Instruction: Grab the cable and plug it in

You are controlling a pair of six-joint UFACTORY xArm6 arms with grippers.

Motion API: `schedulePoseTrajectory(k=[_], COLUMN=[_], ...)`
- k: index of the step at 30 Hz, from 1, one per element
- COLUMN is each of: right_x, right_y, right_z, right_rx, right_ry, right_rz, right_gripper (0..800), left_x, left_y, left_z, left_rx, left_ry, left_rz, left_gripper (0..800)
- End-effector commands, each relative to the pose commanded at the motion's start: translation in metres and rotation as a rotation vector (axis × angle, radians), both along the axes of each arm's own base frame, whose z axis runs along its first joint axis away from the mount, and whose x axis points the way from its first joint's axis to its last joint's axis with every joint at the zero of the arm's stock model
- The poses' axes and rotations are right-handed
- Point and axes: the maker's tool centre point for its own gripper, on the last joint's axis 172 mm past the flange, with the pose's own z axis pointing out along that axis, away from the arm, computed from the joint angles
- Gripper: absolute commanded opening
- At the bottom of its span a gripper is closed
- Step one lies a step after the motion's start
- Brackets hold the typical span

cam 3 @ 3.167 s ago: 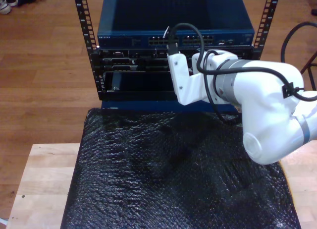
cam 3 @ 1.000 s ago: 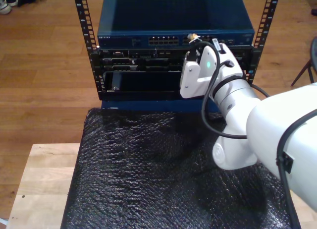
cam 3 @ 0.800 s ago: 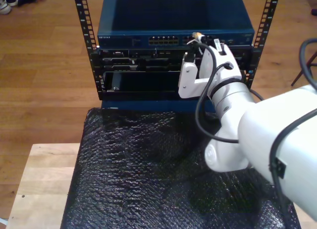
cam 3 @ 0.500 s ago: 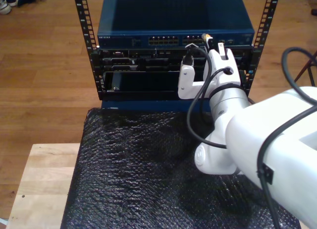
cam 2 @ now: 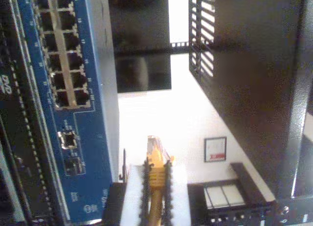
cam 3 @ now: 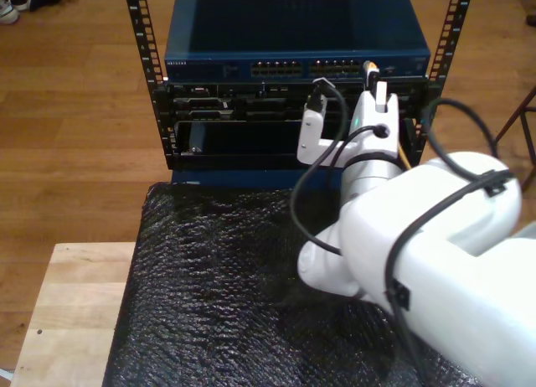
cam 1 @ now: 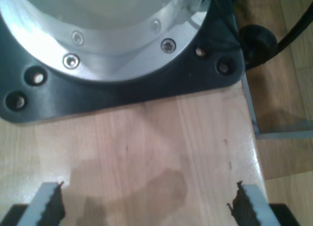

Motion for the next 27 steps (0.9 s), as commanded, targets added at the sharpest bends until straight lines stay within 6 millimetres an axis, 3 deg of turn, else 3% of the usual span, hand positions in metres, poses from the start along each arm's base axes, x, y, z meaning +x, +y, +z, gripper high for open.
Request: schedulePoseTrajectory(k=[18,27], right_x=[0.026,0.033], right_y=[0.008,0.005], right_z=[-0.034,-0.038], right_rx=[0.012,0.009], right_ry=[-0.010,-0.015], right_rz=[-0.035,-0.042], right_gripper=[0,0], left_x=[0.000,0.000], left_y=[0.000,0.000], left_z=[0.000,0.000], left_rx=[0.000,0.000], left_ry=[0.000,0.000], left_rz=[0.000,0.000], left_gripper=[800,800])
